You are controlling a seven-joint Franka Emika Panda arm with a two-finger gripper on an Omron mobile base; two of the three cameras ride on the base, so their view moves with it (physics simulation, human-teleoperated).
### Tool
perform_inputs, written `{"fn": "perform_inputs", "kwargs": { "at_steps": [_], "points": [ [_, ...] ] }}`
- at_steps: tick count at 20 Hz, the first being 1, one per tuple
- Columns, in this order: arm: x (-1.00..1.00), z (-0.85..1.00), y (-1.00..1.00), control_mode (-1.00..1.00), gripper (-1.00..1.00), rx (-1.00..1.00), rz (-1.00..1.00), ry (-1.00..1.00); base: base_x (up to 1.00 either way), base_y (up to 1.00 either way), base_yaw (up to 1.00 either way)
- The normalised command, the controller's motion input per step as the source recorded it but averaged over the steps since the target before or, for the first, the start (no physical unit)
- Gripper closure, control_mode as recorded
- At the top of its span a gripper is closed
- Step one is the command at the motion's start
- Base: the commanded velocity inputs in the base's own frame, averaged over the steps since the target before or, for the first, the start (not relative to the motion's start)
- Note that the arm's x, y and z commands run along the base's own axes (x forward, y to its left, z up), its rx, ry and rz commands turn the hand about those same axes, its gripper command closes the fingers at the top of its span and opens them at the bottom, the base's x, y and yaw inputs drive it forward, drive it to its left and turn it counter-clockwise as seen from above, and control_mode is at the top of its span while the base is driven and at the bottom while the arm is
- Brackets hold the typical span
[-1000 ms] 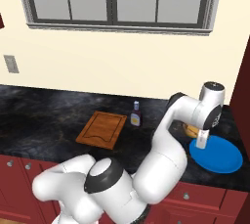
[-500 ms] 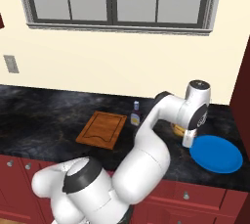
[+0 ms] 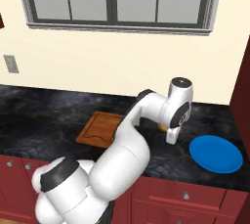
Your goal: Pick the chicken drumstick from the plate and place it on the cutting board. Then pick the condiment bottle from the cabinet and place it next to the cutting board.
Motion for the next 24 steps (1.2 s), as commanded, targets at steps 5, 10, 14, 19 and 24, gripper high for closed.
{"fn": "perform_inputs", "kwargs": {
  "at_steps": [5,10,14,19,24],
  "points": [
    [-0.02,0.11,0.54,-1.0,1.0,0.0,0.0,-0.03,0.0,0.0,0.0],
    [-0.01,0.04,0.56,-1.0,1.0,0.0,0.0,-0.01,0.0,0.0,0.0],
    [0.0,0.0,0.57,-1.0,1.0,0.0,0.0,0.0,0.0,0.0,0.0],
    [0.0,0.0,0.56,-1.0,1.0,0.0,0.0,0.0,0.0,0.0,0.0],
    [0.0,0.0,0.54,-1.0,1.0,0.0,0.0,0.0,0.0,0.0,0.0]
  ]
}}
